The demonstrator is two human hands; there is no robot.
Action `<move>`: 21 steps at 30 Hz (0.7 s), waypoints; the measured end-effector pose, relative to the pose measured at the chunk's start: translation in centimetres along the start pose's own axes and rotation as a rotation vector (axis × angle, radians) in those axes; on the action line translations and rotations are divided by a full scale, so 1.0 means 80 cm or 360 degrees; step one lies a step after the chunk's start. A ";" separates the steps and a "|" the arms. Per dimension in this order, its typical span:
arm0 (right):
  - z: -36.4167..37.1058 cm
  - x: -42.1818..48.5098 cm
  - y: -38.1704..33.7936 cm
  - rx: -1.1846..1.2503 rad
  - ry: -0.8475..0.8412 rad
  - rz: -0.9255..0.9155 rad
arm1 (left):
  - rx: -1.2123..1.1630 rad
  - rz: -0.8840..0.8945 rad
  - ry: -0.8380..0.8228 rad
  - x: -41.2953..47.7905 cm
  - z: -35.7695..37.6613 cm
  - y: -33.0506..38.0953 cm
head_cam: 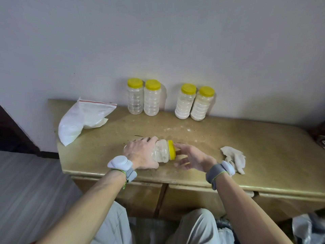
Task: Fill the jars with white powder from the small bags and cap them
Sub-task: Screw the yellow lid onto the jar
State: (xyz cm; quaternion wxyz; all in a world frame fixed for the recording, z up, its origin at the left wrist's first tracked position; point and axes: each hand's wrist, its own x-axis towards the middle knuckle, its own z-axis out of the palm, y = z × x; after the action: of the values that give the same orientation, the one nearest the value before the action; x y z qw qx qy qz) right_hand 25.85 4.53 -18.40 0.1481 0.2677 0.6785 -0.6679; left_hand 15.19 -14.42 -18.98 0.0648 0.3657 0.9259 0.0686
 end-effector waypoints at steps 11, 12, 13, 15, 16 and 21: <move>0.031 0.000 -0.003 -0.0252 0.0144 -0.0101 | 0.0009 0.0001 0.0034 -0.005 -0.004 -0.001; 0.034 0.000 0.000 -0.0277 0.0214 -0.0196 | 0.0003 0.0004 0.0036 -0.004 -0.005 0.000; 0.038 0.002 0.004 -0.0360 0.0299 -0.0305 | -0.0003 -0.0001 0.0038 -0.004 -0.005 -0.002; 0.049 0.010 0.014 -0.0652 0.0467 -0.0506 | 0.0001 0.0008 0.0046 -0.004 -0.004 -0.003; 0.056 0.011 0.017 -0.0771 0.0540 -0.0545 | 0.0011 0.0021 0.0046 -0.004 -0.004 -0.003; 0.064 0.015 0.005 -0.0756 0.0563 -0.0224 | 0.0040 0.0025 0.0038 -0.003 -0.001 -0.003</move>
State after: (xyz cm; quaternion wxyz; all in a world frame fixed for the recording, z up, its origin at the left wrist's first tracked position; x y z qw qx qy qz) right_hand 24.30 -0.30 -19.78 0.0394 0.2900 0.8479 -0.4421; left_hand 15.16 -14.77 -18.93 0.0486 0.3729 0.9245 0.0617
